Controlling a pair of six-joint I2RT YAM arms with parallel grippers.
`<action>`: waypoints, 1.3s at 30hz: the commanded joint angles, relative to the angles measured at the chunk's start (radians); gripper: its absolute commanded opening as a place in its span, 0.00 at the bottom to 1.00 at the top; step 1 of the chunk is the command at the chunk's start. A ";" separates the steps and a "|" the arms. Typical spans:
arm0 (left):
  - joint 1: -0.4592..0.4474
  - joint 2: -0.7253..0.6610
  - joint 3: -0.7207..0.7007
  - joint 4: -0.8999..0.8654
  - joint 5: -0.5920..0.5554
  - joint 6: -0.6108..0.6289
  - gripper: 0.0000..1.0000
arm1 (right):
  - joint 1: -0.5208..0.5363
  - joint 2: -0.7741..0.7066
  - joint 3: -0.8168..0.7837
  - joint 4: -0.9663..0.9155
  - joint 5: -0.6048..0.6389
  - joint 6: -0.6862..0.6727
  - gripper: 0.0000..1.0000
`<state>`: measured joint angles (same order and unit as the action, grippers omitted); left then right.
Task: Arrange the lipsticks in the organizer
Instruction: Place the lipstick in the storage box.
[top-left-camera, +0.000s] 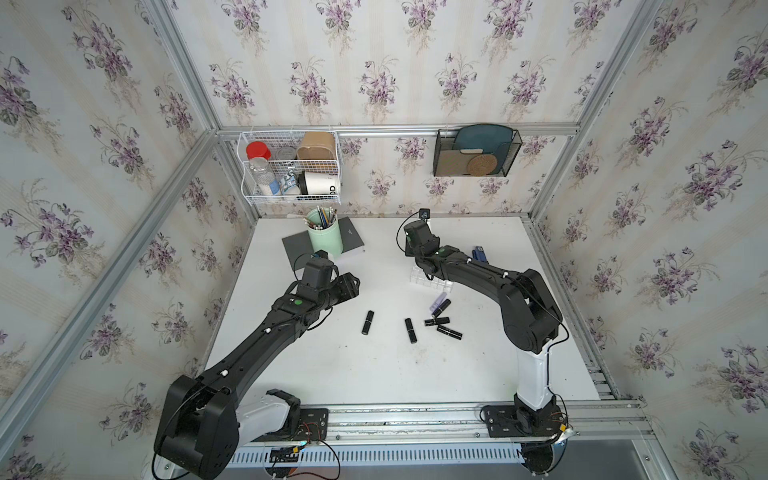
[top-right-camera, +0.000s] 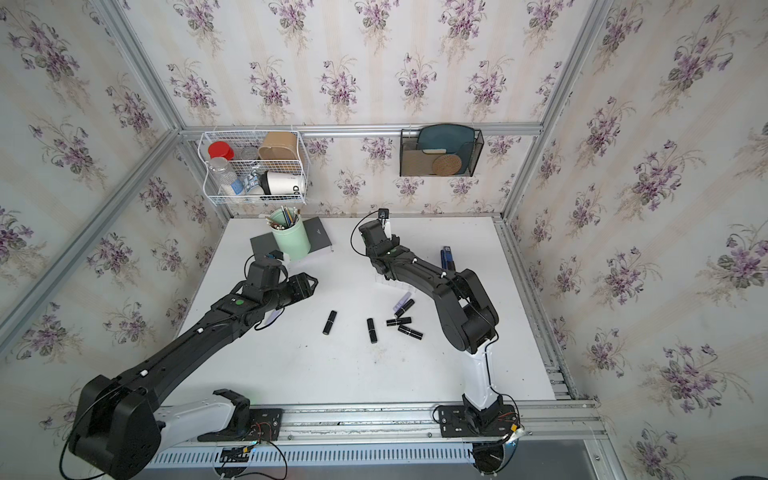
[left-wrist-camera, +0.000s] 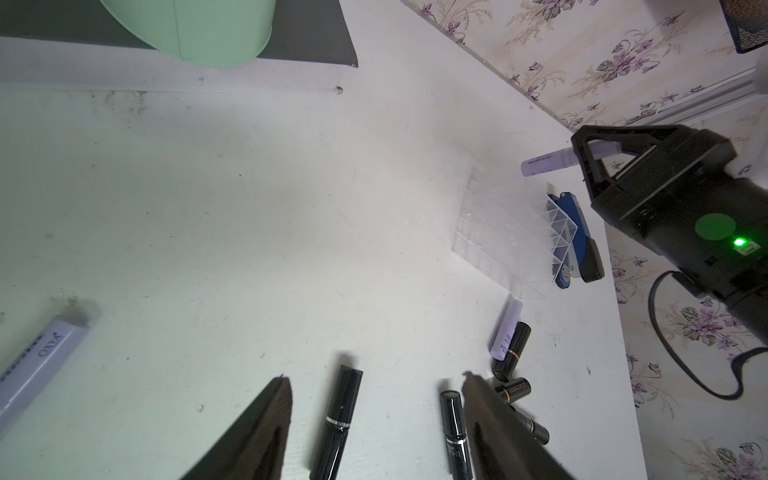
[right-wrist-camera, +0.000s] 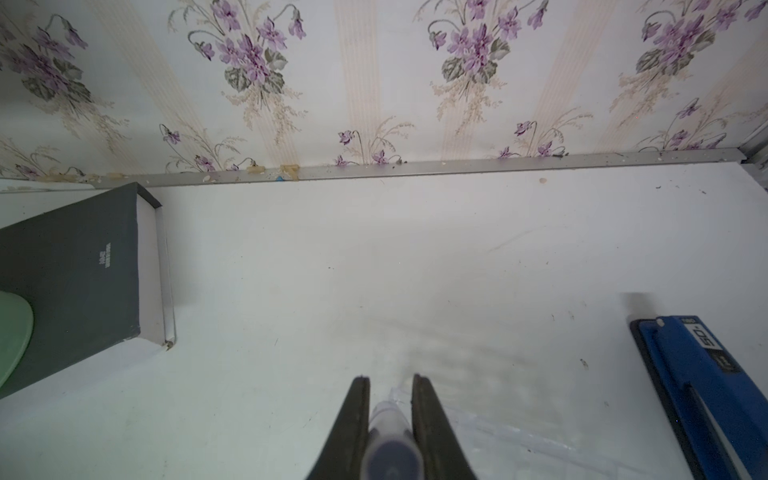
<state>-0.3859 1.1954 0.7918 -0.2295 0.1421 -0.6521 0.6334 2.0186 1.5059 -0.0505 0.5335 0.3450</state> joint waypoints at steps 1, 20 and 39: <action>0.004 -0.010 -0.006 0.021 -0.004 0.013 0.69 | -0.001 0.003 -0.009 0.013 0.010 0.009 0.08; 0.015 -0.025 -0.022 0.011 -0.013 0.009 0.69 | -0.006 0.035 -0.055 0.035 0.031 0.058 0.07; 0.115 -0.076 0.084 -0.271 -0.089 0.114 0.81 | -0.006 -0.101 -0.087 -0.041 -0.039 0.101 0.48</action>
<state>-0.2985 1.1305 0.8700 -0.4248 0.0490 -0.5785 0.6273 1.9549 1.4338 -0.0769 0.5083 0.4297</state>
